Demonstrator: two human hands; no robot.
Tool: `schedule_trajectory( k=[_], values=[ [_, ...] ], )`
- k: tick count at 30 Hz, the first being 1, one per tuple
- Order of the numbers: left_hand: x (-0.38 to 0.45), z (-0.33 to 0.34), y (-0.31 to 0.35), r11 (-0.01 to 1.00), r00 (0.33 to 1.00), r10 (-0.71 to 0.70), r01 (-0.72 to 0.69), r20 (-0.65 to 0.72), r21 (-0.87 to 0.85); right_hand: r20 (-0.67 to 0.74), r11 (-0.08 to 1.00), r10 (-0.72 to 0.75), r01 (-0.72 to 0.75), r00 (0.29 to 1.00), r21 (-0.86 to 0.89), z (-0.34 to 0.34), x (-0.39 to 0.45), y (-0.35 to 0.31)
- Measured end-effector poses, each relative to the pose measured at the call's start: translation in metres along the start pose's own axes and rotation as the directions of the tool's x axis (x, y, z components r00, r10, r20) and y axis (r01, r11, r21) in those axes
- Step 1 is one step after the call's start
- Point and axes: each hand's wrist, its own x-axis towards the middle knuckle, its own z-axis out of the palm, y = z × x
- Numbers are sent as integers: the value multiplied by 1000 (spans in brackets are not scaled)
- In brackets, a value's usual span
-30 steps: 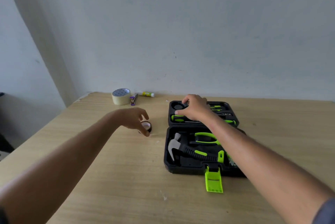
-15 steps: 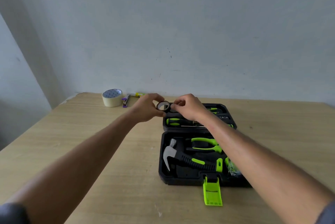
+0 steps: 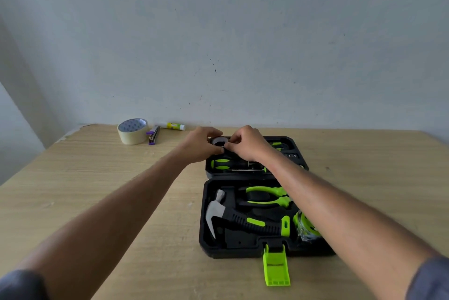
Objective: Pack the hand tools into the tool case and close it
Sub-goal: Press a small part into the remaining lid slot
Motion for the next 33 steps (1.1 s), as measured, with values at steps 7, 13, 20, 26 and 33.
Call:
schedule_trajectory(
  k=[7,13,20,26,33],
  values=[
    [-14,-1,-9,982,992,119,-114,-29,149,6,953,-200,196,980,-231,-2,-8,3],
    [-33,-8,-15,820,949,284,-313,134,479,221,821,-332,397,917,-411,-12,-22,10],
    [-34,-19,-32,769,939,262,-343,224,540,289,797,-293,400,911,-453,-15,-26,15],
    [-33,-21,-26,694,923,300,-385,241,609,250,869,-230,314,940,-383,-14,-25,17],
    [-36,-17,-18,734,945,222,-324,241,597,281,885,-182,281,942,-372,-8,-27,17]
  ],
)
